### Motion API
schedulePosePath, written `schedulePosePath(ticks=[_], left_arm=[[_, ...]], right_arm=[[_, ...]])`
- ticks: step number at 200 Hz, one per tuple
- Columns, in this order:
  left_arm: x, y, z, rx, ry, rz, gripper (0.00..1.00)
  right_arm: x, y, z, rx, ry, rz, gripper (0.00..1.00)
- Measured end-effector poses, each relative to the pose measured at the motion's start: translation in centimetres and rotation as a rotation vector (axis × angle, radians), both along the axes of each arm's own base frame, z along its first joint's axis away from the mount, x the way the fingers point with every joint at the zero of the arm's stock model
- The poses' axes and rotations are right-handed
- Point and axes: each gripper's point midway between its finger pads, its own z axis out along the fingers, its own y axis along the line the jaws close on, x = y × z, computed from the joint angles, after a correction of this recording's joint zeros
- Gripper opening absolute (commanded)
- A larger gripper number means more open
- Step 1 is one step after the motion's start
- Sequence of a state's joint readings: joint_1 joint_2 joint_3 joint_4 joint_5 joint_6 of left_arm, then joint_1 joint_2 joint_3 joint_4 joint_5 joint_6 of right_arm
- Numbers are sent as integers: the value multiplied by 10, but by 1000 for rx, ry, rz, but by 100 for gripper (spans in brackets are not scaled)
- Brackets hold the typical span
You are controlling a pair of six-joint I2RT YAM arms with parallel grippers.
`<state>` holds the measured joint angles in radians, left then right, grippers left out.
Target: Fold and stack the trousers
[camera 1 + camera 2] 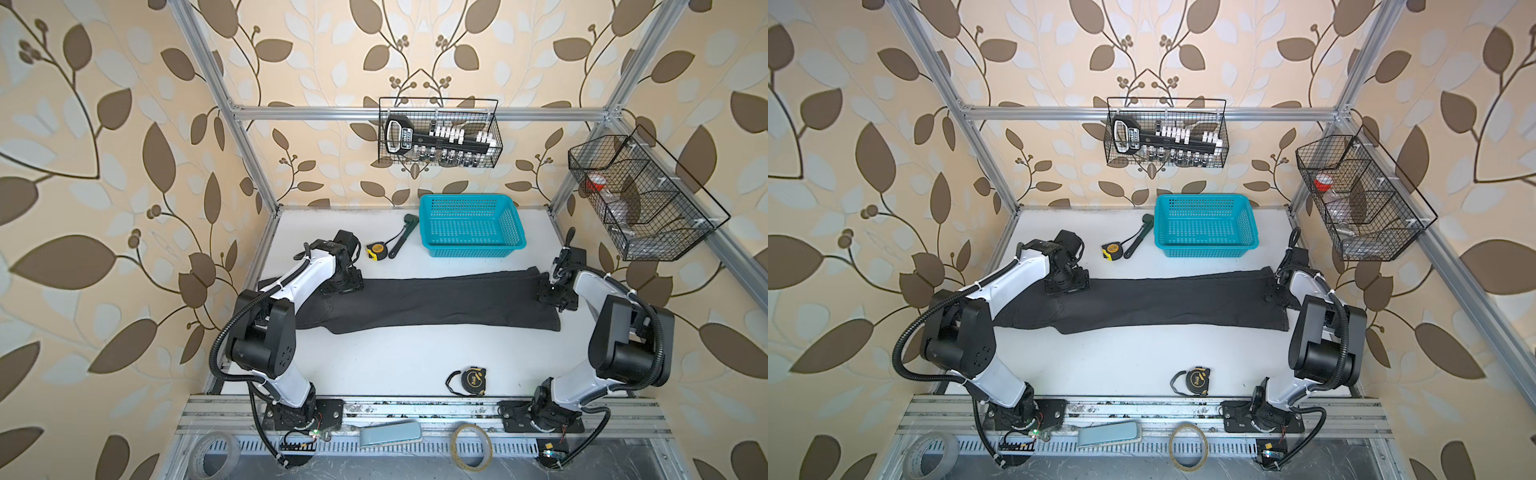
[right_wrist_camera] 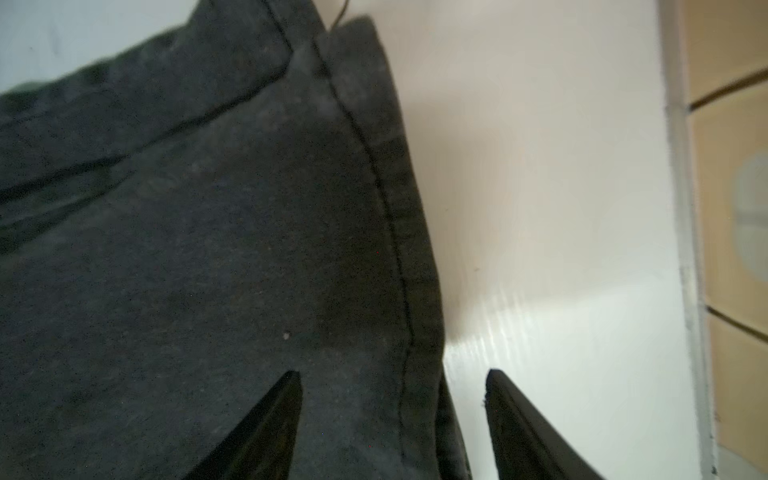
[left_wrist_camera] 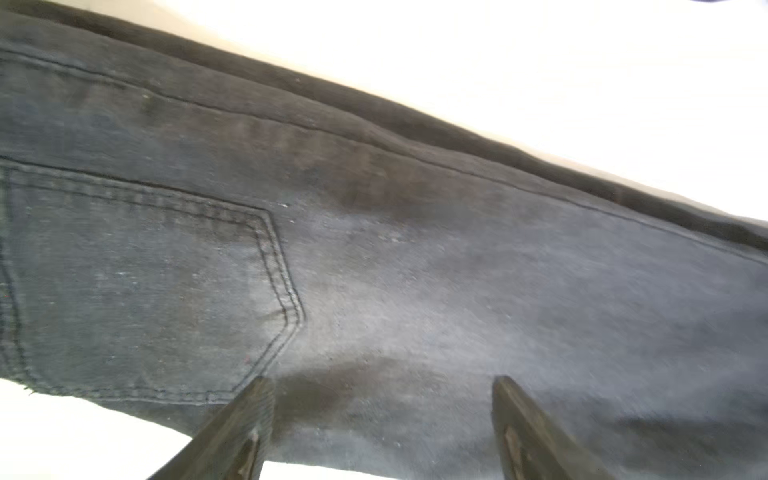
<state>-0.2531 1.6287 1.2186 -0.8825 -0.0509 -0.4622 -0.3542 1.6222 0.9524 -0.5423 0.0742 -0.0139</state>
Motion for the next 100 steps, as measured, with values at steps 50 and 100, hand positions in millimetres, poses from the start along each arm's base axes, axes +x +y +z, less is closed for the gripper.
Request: schedulePosePath(ticks=[50,100], left_arm=[[-2,-4,4,-45,2,-15,85],[-2,-3,4,-64,9,-14,85]], right_arm=[[-1,5,-19,91,23,18,67],[6,10,-18,121,8,40,24]])
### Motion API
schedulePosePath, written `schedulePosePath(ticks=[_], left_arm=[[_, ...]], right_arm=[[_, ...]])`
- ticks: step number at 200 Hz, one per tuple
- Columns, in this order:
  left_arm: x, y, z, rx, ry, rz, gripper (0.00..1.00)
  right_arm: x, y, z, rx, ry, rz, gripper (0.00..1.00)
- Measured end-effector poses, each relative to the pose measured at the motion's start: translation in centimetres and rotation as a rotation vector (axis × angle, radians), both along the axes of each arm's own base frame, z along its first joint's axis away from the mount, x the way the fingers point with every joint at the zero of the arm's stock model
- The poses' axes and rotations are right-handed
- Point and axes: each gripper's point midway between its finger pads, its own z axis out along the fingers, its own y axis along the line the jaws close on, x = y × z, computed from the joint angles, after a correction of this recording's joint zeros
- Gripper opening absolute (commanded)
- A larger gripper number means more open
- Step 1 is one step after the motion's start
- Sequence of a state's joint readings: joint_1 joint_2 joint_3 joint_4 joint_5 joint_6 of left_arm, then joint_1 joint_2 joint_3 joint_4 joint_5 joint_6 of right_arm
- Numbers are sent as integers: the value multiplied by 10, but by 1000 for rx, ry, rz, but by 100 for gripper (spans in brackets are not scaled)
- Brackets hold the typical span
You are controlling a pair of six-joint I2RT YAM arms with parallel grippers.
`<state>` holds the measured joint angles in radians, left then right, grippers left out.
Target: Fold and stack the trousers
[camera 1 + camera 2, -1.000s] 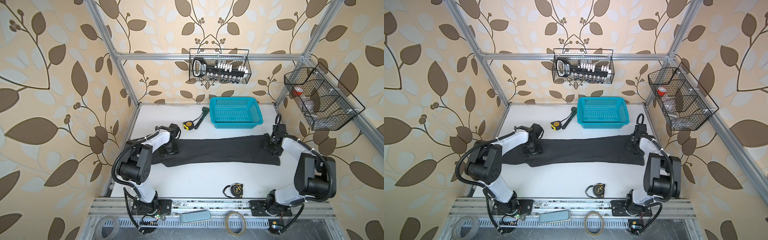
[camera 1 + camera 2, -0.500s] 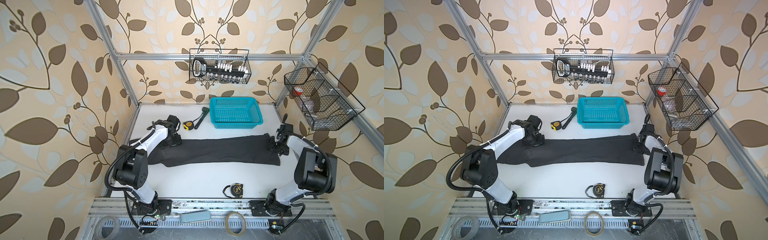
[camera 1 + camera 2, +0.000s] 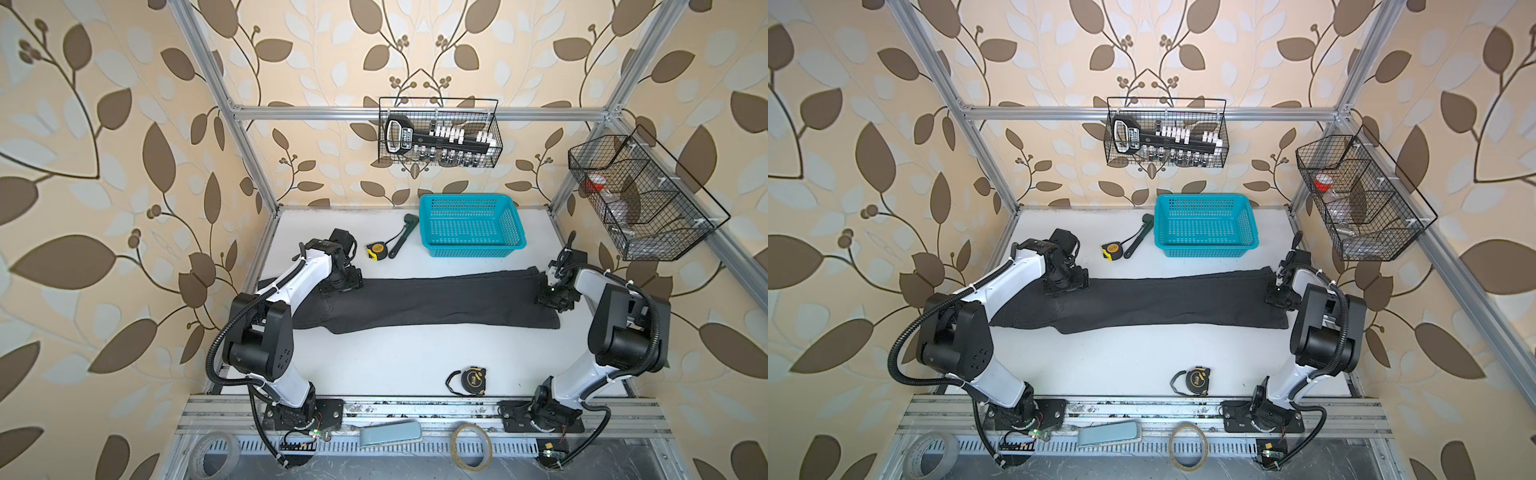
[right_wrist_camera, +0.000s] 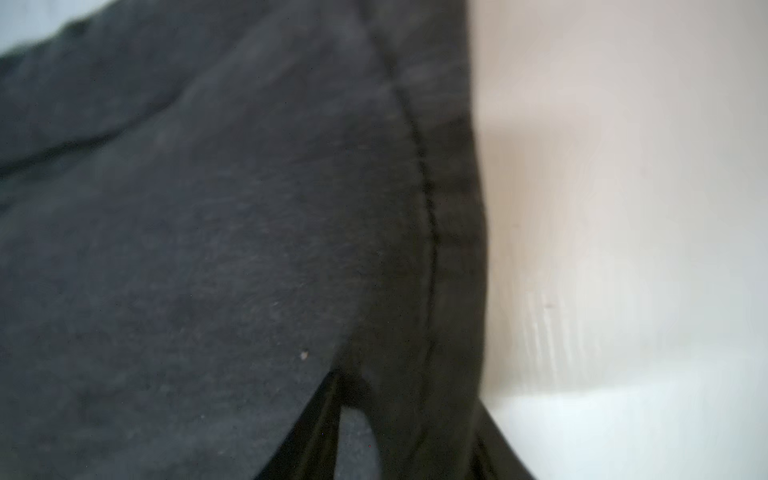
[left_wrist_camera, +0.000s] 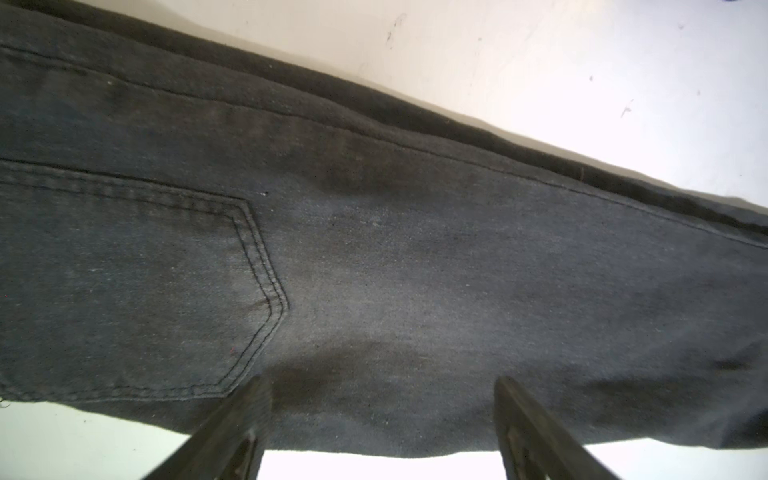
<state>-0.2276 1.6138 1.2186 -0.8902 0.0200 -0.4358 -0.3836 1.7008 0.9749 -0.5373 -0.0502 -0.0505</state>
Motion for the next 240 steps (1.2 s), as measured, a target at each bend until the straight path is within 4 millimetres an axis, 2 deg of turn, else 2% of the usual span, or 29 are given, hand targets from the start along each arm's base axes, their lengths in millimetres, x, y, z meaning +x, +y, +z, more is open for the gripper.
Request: schedulePosePath(ticks=[17,42,55,113,150,183,221,240], left_arm=[[0,-1,0,-3,1,-1,85],[0,-1,0,-5,2,-4,85],[0,-1,0,-5,2,-8,85],[1,-2,4,-4,0,-20,85],[4,-5,8,-22,-8,-24,85],[2,-8,8,-37,1,-28,85],[1,-11,9,-54,6,-31,85],[1,-11,8,-55,6,-31,85]], right_arm=[[1,3,0,12,-4,10,13],[1,7,4,14,-6,12,8],[0,10,11,7,-15,9,5],[-9,30,96,-21,-232,-49,5],[-28,42,127,0,-306,-106,3],[-42,35,145,-34,-288,-183,4],[-37,14,187,-131,-347,-257,5],[-34,14,197,-139,-374,-272,5]])
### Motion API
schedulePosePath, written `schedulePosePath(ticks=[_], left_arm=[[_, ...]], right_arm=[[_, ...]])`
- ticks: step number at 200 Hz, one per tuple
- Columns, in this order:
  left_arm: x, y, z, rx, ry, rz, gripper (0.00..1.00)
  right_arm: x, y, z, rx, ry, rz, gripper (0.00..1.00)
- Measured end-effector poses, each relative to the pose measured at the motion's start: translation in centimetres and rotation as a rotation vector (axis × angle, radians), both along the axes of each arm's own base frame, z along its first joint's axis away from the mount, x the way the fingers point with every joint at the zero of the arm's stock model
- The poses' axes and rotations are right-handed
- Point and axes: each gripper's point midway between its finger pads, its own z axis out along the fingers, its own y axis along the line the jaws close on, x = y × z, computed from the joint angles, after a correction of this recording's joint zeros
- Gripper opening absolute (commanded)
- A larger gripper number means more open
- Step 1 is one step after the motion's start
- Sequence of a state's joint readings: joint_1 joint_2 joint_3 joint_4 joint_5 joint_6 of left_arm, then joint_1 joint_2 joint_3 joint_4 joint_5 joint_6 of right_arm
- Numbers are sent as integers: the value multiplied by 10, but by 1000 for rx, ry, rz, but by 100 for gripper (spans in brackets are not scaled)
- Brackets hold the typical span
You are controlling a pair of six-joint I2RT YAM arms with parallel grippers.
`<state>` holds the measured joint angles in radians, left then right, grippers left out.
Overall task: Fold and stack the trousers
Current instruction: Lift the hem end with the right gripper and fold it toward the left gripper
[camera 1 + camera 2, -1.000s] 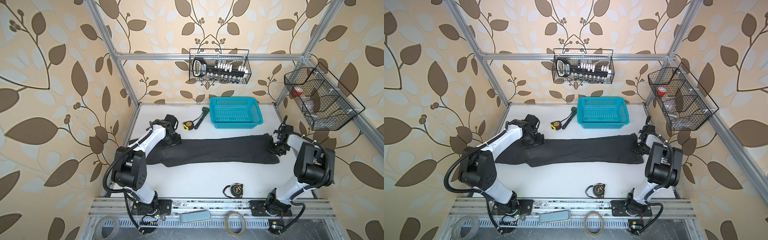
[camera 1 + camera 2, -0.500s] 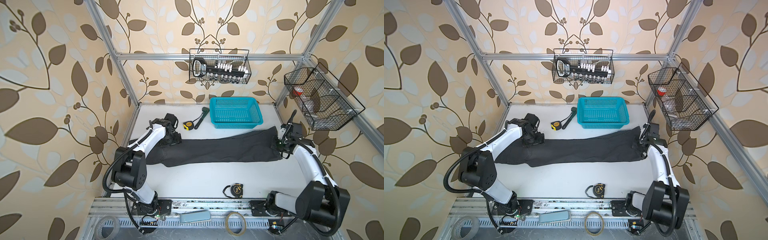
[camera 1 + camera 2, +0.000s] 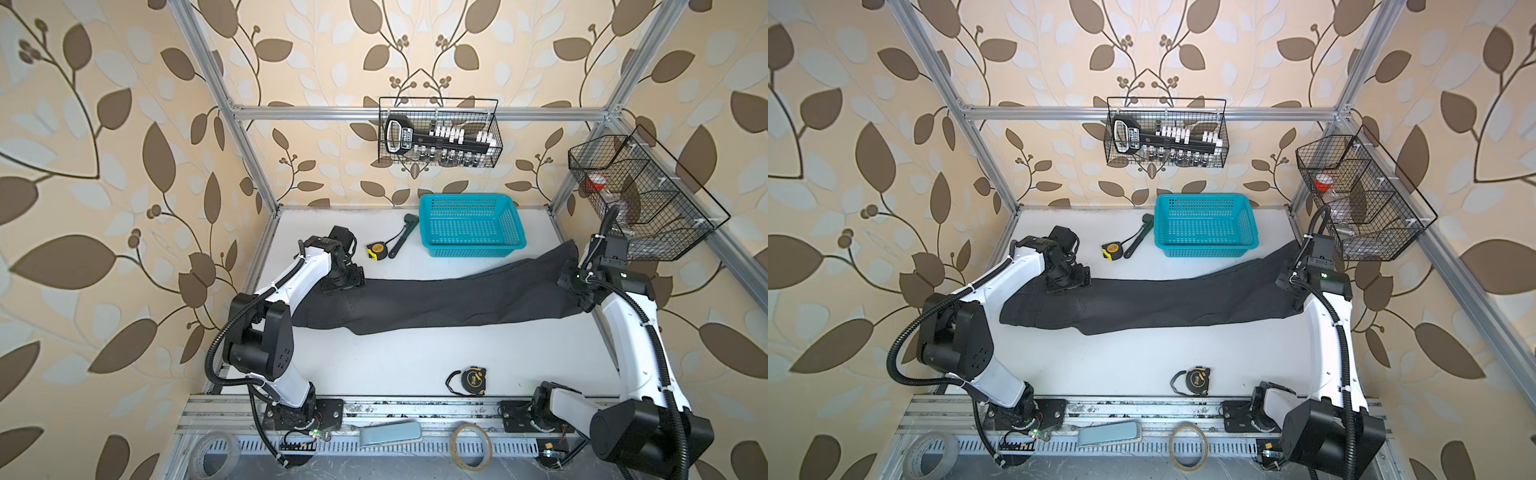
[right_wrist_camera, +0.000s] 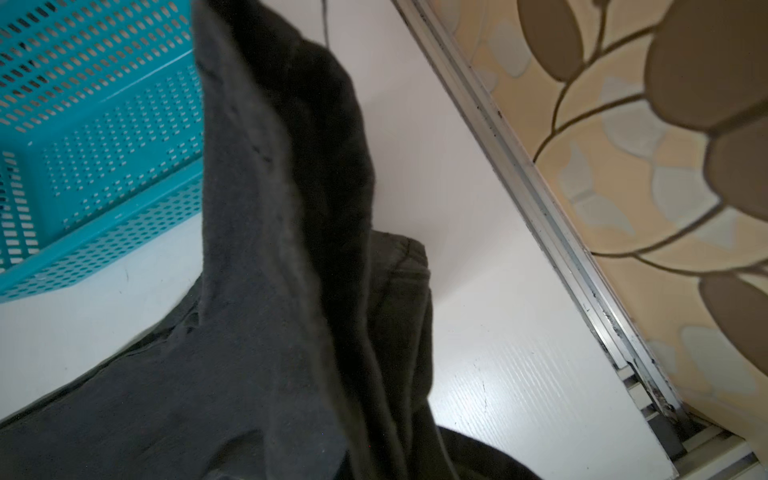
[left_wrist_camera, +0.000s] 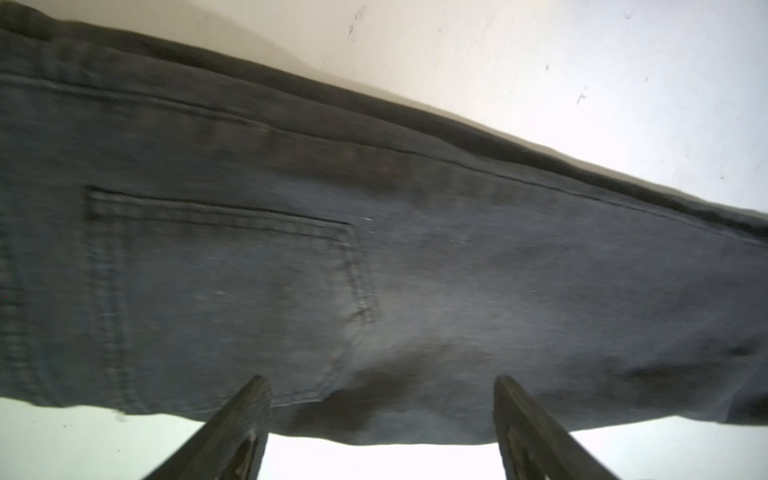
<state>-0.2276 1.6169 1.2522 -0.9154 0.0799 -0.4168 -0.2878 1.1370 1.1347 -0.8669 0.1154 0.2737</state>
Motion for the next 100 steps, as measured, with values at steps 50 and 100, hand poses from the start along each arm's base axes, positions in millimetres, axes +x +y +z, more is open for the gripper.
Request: schedulePosePath(ticks=[50,100], left_arm=[[0,0,0,0,1,0,85],[0,0,0,1,1,0,85]], right_arm=[[15,70,-7,102,3,142,8],[17,183,-12,271,17,323,11]])
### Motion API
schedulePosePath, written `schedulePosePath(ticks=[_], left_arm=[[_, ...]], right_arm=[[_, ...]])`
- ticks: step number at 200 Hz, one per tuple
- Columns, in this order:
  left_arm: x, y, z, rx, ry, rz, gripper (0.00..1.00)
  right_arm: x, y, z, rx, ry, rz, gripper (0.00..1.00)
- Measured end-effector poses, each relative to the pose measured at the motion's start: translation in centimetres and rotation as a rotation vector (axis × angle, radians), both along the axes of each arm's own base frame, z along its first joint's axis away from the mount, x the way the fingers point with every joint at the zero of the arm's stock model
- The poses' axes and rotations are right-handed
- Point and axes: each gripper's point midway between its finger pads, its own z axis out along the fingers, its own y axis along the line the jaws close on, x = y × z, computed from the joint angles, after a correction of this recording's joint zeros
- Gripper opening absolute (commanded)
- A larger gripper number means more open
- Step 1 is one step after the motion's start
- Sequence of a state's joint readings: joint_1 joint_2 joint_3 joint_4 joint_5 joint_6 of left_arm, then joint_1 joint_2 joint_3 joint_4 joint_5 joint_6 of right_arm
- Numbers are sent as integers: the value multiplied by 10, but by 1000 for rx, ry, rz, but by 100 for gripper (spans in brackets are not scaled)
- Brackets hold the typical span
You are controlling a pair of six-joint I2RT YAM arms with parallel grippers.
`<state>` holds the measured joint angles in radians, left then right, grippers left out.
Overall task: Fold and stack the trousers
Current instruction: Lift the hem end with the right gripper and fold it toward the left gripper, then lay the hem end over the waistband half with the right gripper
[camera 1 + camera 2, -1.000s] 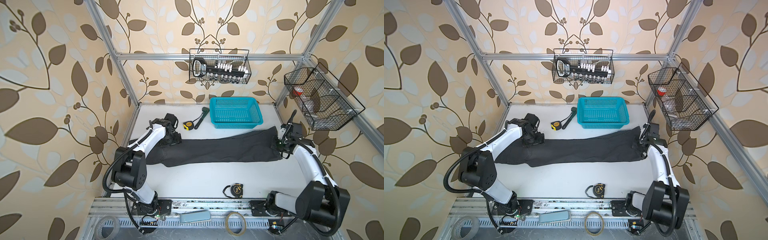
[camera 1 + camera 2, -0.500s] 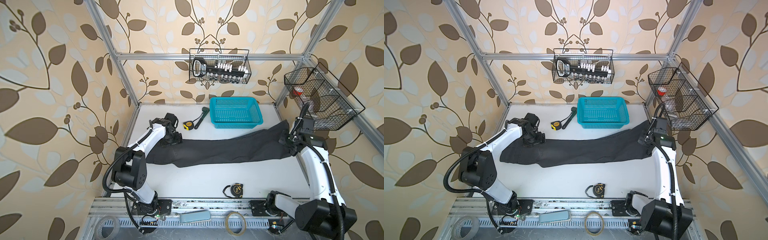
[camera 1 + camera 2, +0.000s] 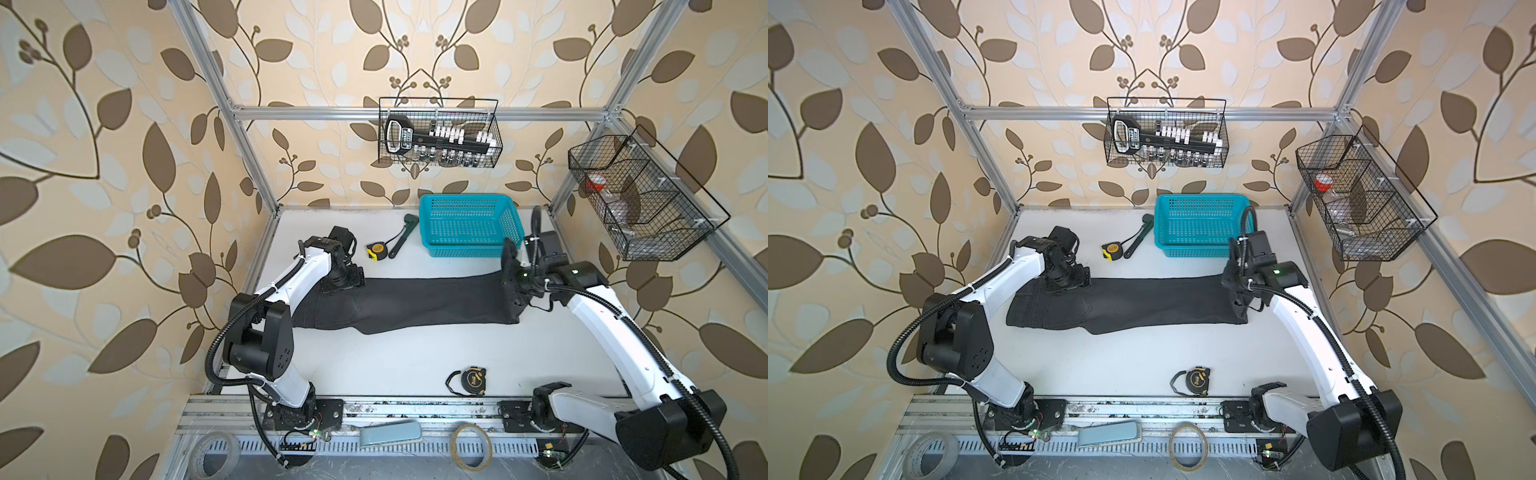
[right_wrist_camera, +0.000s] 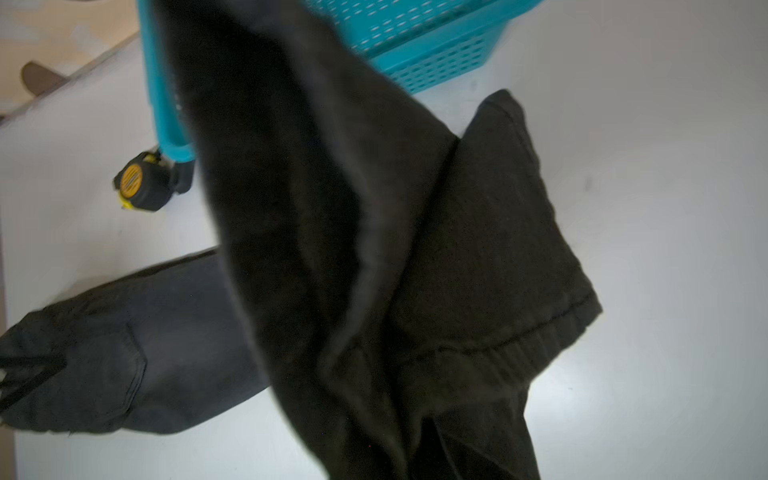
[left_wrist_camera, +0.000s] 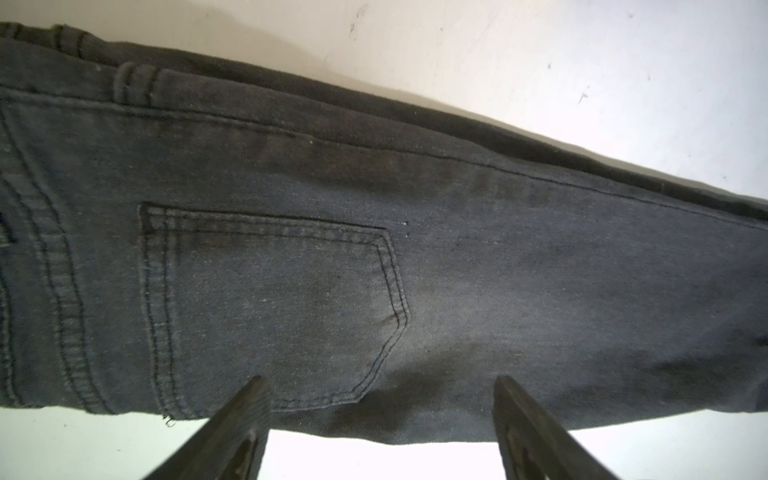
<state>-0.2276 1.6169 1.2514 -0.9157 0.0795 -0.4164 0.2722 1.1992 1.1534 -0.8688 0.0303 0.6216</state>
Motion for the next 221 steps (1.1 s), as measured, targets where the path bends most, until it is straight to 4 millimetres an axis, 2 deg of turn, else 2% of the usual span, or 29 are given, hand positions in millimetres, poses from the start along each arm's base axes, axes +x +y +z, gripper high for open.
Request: schedulePosePath(ticks=[25,74,107,142,221], left_arm=[[0,0,0,2,0,1,85],[-1,3,-1,16,5,3,85],[-8,7,-9,35,26,7,85],[-16,12,-16,46,48,14,85],[-25,14,-15,46,45,19,85]], right_arm=[[6,51,1,69,8,55,13],[17,141,-13,170,63,110,10],[19,190,-19,243,72,131,10],[23,223,-28,291,84,119,11],[35,255,-81,297,112,5,13]])
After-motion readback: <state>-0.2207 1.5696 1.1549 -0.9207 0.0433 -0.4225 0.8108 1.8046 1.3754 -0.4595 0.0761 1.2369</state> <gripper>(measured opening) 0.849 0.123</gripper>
